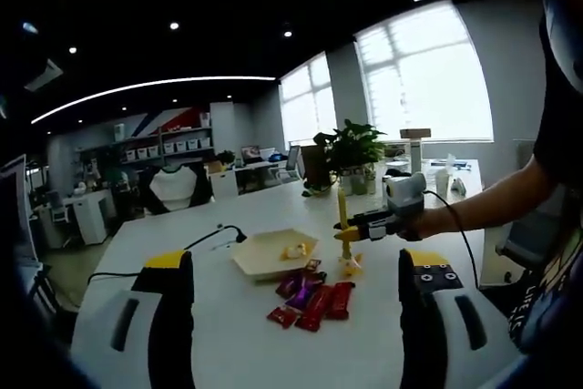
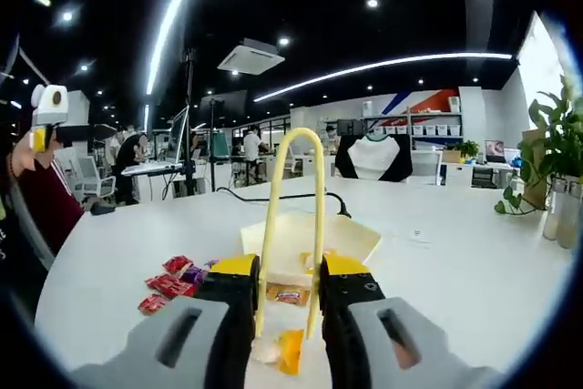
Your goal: Place the target food into the container with the food tongs after gripping and lifting it, then release it inside without dropping or visibly crushing the food.
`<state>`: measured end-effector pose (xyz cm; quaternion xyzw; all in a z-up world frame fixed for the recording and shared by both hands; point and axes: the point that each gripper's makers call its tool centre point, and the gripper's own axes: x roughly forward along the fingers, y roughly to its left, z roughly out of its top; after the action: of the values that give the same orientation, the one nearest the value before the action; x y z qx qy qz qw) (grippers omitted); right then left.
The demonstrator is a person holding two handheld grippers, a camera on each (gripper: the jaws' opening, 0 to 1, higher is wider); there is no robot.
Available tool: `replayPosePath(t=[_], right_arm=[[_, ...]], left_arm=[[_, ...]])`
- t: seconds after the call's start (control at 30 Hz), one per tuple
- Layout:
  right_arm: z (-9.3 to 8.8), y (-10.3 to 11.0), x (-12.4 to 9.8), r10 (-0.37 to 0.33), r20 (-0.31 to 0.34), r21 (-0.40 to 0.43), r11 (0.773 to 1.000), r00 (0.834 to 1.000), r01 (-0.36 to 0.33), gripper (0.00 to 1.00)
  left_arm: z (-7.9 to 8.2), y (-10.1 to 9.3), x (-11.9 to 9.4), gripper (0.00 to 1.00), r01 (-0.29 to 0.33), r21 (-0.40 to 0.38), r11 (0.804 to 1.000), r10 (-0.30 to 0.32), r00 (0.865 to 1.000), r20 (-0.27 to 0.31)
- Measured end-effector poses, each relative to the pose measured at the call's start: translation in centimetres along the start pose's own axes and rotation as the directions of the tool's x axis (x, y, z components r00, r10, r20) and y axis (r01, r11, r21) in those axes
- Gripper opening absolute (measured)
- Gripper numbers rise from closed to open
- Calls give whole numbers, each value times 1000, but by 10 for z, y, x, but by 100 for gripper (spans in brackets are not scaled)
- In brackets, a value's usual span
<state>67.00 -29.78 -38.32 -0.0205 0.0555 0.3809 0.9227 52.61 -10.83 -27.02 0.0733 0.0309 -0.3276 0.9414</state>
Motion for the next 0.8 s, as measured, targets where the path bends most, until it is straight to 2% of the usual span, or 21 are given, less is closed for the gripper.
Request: replayPosePath(t=[0.17,0.2,0.27,0.33,0.4,0.53,0.67,0.8], right_arm=[[-4,0,-3,-21,-9,-20,1000,1000,21,22],[-3,-4,-5,-48,-7,-20,999,999,47,22],[-3,-9,-11,-97,22,59,994,995,95,22],[-7,-13,-17,-151,14,45,988,988,150,22],[-8,-12,-22,-190,25,84,979,982,187,22],[-10,-8,-28,-235,24,43,971,972,233,22],[-10,-9,-32,-288,26,40,957,957,287,21],[-11,-4,-31,-297,38,16,955,954,296,20]], left_arm=[[0,1,-1,99,-1,1,1000,1,1000,0],[0,1,-2,99,-4,2,1000,4,1000,-1],[1,2,-2,99,-6,-2,1000,6,1000,2],[1,2,-2,99,-6,-2,1000,6,1000,4],[2,2,-2,98,-5,-1,1000,5,1000,5],[2,1,-1,98,-2,-3,1000,2,1000,5],[0,0,-1,98,1,-3,1000,-1,1000,2],[-3,-1,-2,97,0,-10,1000,0,1000,-3]])
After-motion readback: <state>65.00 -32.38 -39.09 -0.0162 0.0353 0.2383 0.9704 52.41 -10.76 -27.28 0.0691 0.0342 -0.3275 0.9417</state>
